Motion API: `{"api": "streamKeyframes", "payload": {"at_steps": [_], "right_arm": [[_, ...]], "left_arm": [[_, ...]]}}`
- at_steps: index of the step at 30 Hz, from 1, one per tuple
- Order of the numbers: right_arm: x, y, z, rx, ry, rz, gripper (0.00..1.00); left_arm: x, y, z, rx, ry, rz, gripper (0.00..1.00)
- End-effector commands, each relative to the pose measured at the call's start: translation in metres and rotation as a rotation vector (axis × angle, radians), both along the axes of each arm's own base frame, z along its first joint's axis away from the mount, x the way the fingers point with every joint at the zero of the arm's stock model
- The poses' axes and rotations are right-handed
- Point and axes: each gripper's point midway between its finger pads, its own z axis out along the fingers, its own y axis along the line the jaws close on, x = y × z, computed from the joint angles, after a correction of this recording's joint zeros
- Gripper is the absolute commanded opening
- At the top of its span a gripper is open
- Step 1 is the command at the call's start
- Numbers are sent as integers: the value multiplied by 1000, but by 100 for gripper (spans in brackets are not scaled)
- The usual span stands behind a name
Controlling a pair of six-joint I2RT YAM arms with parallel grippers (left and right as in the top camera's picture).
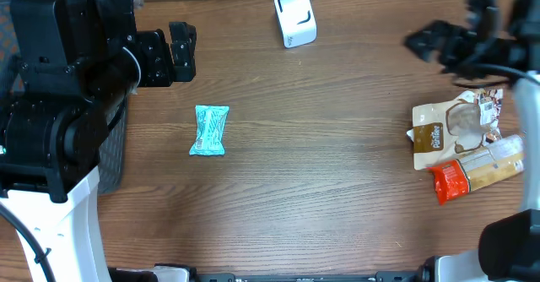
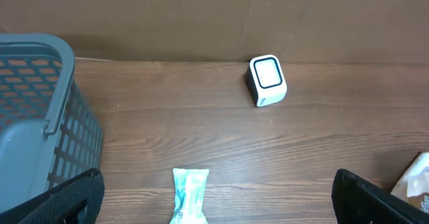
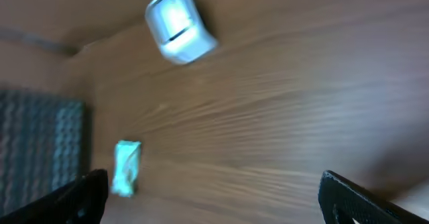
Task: Scan the item barcode
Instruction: 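Reach the right gripper to the teal snack bar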
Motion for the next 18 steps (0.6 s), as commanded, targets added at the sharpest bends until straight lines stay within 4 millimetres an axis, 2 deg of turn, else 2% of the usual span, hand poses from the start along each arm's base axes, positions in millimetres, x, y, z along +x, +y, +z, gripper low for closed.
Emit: {"api": "streamKeyframes", "payload": {"at_steps": [1,3,8,11,12,18], "right_arm": [[-6,72,-5,58,-2,145,100],[-4,101,-19,45,19,174,99],[-6,174,-69,-10,116,240,96],[-13,227,-96,-3,136,328,93],[-17,254,-111,4,137,368,91],[-36,330,-170,-15,163,429,84]], "left_arm": [[3,1,-1,24,0,-3,100],[3,1,-1,24,0,-3,100],[3,1,-1,24,0,-3,100],[3,1,-1,23,0,-3,100],[3,1,-1,23,0,-3,100],[3,1,-1,23,0,-3,100]]}}
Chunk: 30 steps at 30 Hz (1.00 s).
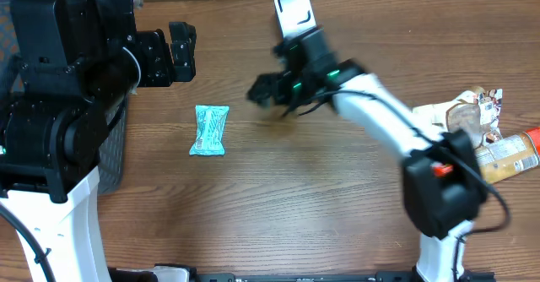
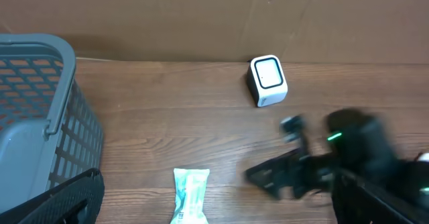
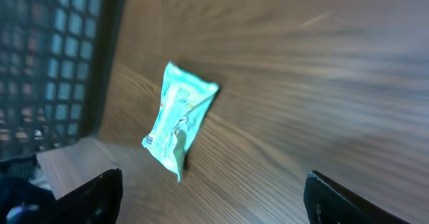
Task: Scan the item barcode
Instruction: 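Reach the right gripper to the teal snack bar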
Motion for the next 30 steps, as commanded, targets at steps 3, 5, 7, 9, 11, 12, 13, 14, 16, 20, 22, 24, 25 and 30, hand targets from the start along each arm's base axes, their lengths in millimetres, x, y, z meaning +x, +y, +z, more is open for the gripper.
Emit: {"api": "streamKeyframes", "payload": {"at_steps": [3,5,7,9,11,12,13,14,16,20,22,24,25,30], "right_arm": [[-28,49,-44,-28,39,41,84],[-34,62,-52,-27,51,23,83],[-38,73,-59,-36,49,4,83],[-43,81,-66,-49,36,0,83],[-47,87,-74,-67,21,2,83],[-50,90,-79,-80,15,4,83],[-53,91,-86,-94,16,6,82],[-56,93,-92,-108,18,10,80],[-61,95,-102,-124,26,16,77],[-64,95,-107,-132,34,21,60],[-65,94,-108,-137,39,22,53],[-69,93,-112,-150,52,27,47],[-72,93,-115,-157,61,29,46],[-85,96,-126,-183,75,55,42]], "left_arm": [[3,1,-2,22,1,-5,100],[3,1,-2,22,1,-5,100],[3,1,-2,22,1,-5,100],[3,1,-2,22,1,-5,100],[3,1,-2,21,1,-6,100],[3,1,-2,22,1,-5,100],[3,1,-2,22,1,-5,100],[3,1,-2,22,1,-5,100],[3,1,-2,22,1,-5,100],[3,1,-2,22,1,-5,100],[3,1,-2,22,1,-5,100],[3,1,-2,22,1,-5,100],[3,1,-2,22,1,-5,100],[3,1,-2,22,1,-5,100]]}}
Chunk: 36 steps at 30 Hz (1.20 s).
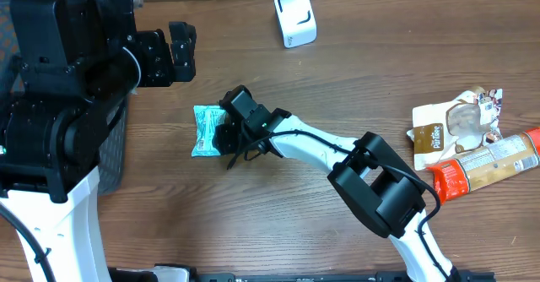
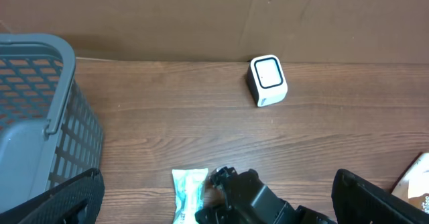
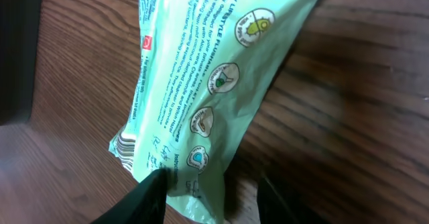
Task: Scan the item barcode
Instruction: 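Reach the right gripper to the teal snack bar, then grasp the teal snack bar with the right gripper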
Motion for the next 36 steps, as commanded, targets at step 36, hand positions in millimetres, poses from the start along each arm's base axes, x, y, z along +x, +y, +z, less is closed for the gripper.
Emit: {"api": "streamKeyframes", "payload": {"at_steps": [36], "right_arm": [[-34,-140,24,-231,442,-64,39]], "left_arm": [[3,1,-1,22,1,-5,100]]}}
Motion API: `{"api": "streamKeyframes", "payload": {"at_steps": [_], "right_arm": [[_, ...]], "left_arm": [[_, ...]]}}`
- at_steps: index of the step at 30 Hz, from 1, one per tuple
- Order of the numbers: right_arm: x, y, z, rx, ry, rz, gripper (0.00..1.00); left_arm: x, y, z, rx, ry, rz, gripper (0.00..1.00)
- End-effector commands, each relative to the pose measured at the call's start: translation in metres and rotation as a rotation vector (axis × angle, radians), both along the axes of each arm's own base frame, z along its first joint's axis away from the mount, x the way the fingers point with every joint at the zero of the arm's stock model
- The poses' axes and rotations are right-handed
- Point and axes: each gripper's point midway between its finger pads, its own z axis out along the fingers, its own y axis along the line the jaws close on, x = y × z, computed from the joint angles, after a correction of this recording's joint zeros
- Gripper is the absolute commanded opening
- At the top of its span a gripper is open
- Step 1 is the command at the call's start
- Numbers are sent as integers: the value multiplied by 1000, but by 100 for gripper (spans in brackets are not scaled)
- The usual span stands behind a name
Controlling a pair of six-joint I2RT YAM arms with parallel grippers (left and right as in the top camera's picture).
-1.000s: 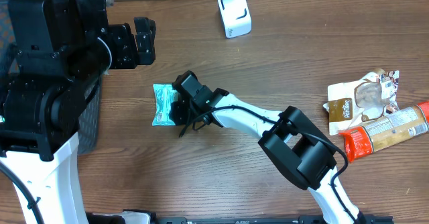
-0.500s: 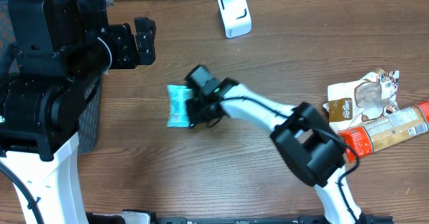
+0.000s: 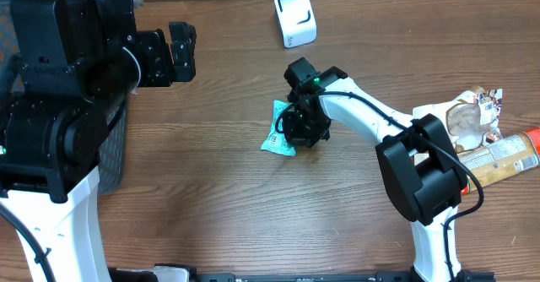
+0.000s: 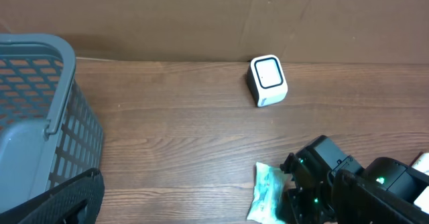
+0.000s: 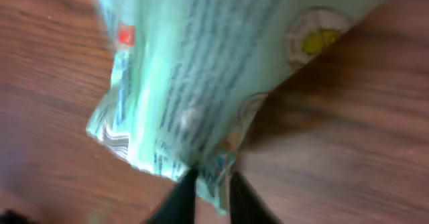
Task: Scan the item barcode
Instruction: 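Grasp the teal snack bar with the right gripper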
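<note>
The teal snack packet (image 3: 277,132) is near the table's middle, tilted, with my right gripper (image 3: 300,127) shut on one edge of it. In the right wrist view the packet (image 5: 201,70) fills the frame, printed side showing, and both dark fingertips (image 5: 185,196) pinch its lower edge. The packet (image 4: 267,192) also shows low in the left wrist view. The white scanner (image 3: 294,17) stands at the back centre, also visible from the left wrist (image 4: 268,80). My left gripper (image 4: 218,184) is open and hangs high at the left, far from the packet.
A grey mesh basket (image 4: 33,117) stands at the left edge. A snack pouch (image 3: 443,132) and a bottle with an orange cap (image 3: 481,170) lie at the right edge. A brown cardboard wall (image 4: 201,16) backs the table.
My right gripper, then open around the packet left of centre, is now shut on it. Packet and gripper now sit further right, nearer the scanner. The left arm is unchanged.
First the packet lay flat left of centre, with my right arm at the far right. Then the arm stretched across the middle below the scanner. Then its open fingers straddled the packet. Now it holds the packet near the table's middle.
</note>
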Motion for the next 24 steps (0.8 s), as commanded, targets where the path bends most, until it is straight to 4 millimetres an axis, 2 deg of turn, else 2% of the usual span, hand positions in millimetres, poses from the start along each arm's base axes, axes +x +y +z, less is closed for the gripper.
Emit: {"api": "streamKeyframes", "payload": {"at_steps": [1,3,8,12,13,14,16,18,21,24], "right_arm": [[-28,29,19,76,44,49,46],[-41,37,20,80,67,80,52],[-69,60,22,105,45,237,53],[-66,69,28,134,-29,352,54],[-59,67,31,123,-55,356,54],[-41,60,36,86,-107,341,55],[-19,52,45,51,-175,332,55],[-2,52,57,67,-243,372,48],[18,53,71,84,-336,432,28],[40,42,70,-11,-427,421,8]], "left_arm": [[3,1,-2,22,1,-5,100],[3,1,-2,22,1,-5,100],[3,1,-2,22,1,-5,100],[3,1,-2,22,1,-5,100],[3,1,-2,22,1,-5,100],[3,1,-2,22,1,-5,100],[3,1,-2,22,1,-5,100],[3,1,-2,22,1,-5,100],[3,1,-2,22,1,-5,100],[3,1,-2,22,1,-5,100]]}}
